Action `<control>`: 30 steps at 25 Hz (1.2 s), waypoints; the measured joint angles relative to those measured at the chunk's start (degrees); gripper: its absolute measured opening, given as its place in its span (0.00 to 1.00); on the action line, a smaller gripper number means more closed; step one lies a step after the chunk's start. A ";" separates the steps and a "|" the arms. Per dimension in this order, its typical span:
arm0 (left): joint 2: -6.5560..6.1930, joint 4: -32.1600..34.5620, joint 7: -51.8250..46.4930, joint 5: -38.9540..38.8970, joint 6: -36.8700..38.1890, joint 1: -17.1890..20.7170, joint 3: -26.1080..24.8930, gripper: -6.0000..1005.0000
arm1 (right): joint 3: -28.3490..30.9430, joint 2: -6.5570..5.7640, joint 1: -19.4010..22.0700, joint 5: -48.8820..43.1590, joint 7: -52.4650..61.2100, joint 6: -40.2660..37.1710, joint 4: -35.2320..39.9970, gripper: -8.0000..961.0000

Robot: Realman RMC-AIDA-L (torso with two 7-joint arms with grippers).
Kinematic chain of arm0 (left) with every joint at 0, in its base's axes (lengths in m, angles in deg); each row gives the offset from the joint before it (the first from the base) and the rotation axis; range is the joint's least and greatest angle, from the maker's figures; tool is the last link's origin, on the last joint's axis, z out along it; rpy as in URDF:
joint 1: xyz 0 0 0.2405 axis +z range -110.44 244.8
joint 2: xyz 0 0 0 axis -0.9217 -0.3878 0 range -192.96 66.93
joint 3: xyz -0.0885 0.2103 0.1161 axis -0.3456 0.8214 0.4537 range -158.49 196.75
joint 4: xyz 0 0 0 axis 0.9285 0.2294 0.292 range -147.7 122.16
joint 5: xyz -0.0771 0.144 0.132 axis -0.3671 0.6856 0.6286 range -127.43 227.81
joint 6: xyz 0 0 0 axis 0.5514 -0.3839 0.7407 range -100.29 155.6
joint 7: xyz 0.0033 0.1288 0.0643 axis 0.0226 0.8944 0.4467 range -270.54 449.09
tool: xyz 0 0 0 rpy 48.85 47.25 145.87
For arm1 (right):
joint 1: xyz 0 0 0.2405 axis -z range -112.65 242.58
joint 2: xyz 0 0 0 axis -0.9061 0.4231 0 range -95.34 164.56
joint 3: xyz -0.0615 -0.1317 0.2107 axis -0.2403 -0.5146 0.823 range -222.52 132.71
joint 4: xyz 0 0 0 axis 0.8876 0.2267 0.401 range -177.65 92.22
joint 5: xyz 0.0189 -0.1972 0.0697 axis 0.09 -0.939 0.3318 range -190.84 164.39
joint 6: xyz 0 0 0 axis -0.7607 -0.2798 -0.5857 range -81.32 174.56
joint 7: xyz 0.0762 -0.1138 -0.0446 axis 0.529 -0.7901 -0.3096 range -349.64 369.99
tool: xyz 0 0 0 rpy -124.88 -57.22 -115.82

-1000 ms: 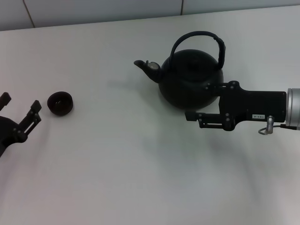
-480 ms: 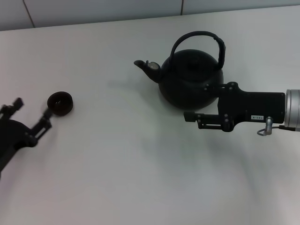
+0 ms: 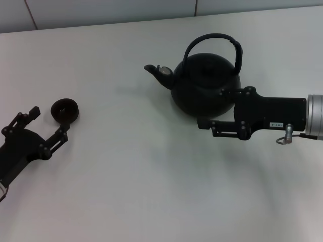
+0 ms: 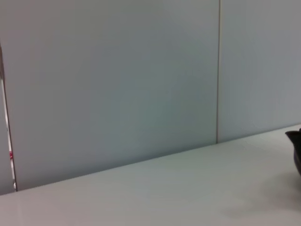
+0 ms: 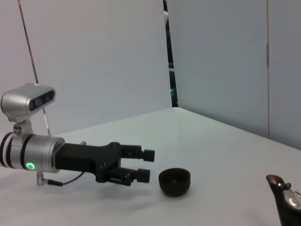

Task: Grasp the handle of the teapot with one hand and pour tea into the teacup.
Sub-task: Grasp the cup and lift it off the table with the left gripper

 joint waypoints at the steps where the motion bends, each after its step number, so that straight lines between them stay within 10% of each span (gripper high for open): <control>1: 0.02 0.00 0.01 -0.01 -0.58 -0.18 0.01 0.80 | 0.01 0.00 0.00 0.18 0.00 0.00 0.01 0.69; 30: 0.23 0.00 0.52 -0.03 -9.53 -4.20 -0.09 0.80 | 0.00 -0.09 -2.02 0.82 0.00 0.53 0.01 0.69</control>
